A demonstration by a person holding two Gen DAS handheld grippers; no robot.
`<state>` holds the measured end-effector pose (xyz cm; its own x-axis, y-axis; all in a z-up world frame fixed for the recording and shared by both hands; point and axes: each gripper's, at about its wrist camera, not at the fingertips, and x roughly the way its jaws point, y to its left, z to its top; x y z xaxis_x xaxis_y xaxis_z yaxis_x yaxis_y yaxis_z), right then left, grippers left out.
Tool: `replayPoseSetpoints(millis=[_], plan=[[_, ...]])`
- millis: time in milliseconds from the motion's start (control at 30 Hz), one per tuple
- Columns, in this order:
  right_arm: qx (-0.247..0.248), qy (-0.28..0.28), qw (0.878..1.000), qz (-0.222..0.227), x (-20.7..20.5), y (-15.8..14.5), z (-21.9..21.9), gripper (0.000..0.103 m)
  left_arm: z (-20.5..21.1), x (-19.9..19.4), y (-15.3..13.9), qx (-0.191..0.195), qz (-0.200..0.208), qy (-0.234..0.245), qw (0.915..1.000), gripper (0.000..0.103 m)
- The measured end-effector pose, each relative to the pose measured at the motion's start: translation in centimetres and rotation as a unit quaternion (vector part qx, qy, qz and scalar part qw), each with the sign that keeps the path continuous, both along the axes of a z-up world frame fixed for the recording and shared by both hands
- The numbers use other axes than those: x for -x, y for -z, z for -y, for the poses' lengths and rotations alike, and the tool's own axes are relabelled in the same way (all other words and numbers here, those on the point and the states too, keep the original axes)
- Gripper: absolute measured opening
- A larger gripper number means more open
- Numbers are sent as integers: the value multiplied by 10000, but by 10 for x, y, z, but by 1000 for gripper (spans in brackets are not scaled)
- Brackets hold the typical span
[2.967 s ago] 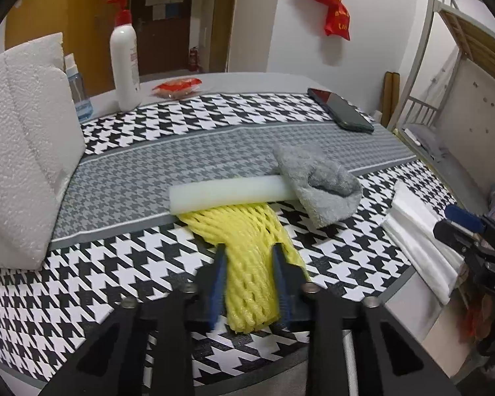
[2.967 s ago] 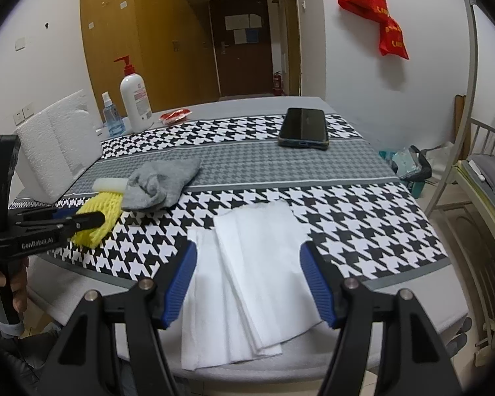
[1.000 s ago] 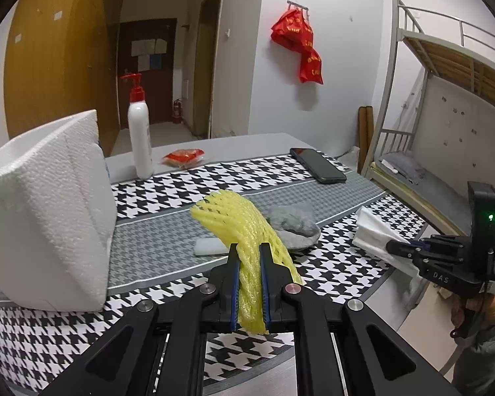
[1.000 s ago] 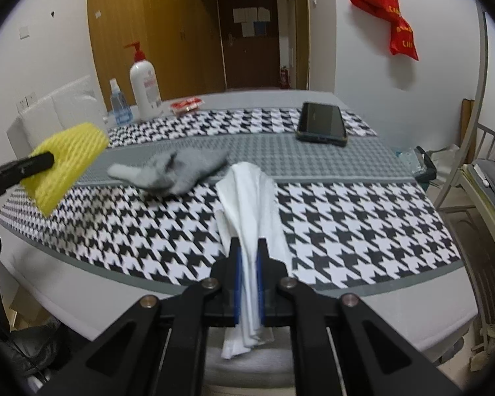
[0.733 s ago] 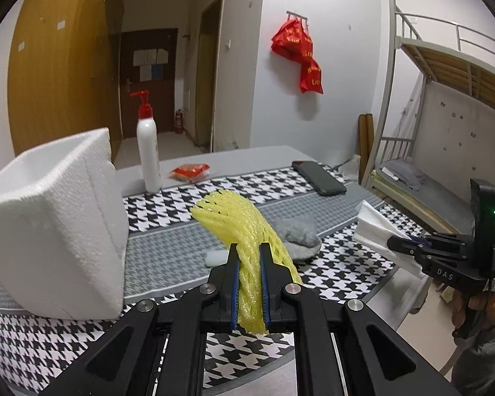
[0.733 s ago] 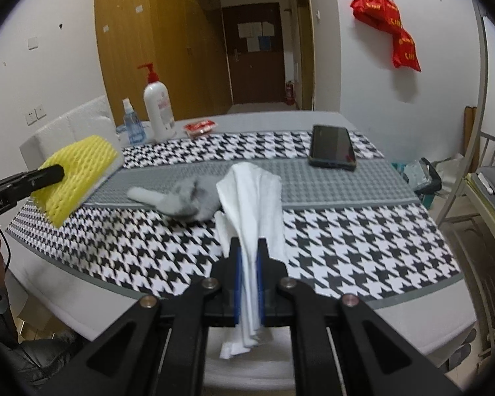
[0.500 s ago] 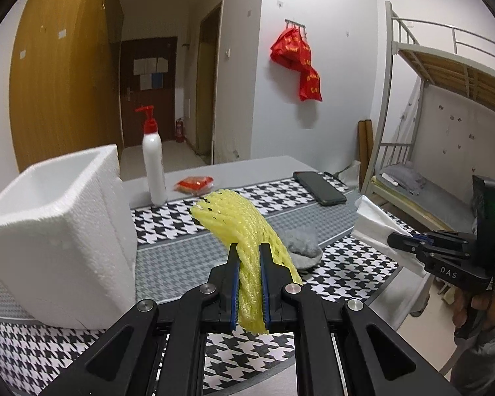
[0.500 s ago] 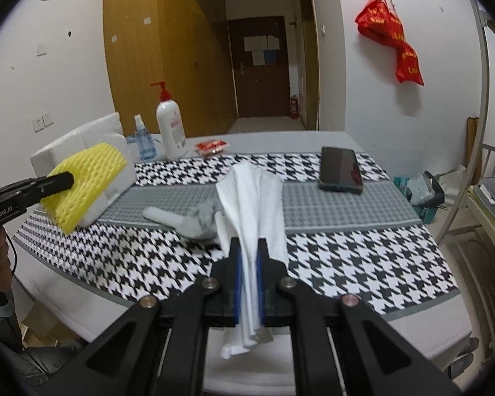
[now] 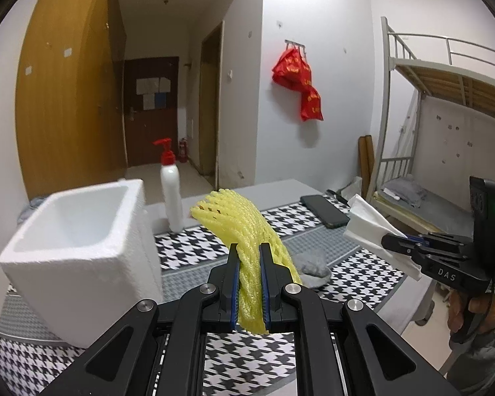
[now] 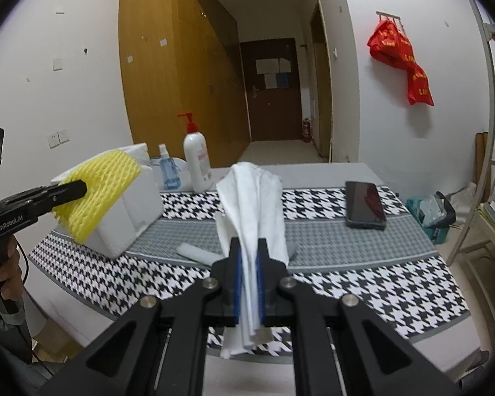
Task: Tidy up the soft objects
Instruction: 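Carry the white cloth with the right tool over the foam box while the left tool holds the yellow net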
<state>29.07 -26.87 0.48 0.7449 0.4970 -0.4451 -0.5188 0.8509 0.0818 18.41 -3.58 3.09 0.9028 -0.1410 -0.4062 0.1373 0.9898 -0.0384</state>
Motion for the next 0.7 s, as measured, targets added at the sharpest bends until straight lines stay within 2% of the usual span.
replayPoseSetpoints(millis=[400,700], plan=[[-165,-208,9992,283,10,-20,-31,10,-29,20,-19,-139,294,-319,9990,11],[-266,-449,9979,388,11,-30,-52,10,-53,31,-23,-155,408,-641,9970,11]])
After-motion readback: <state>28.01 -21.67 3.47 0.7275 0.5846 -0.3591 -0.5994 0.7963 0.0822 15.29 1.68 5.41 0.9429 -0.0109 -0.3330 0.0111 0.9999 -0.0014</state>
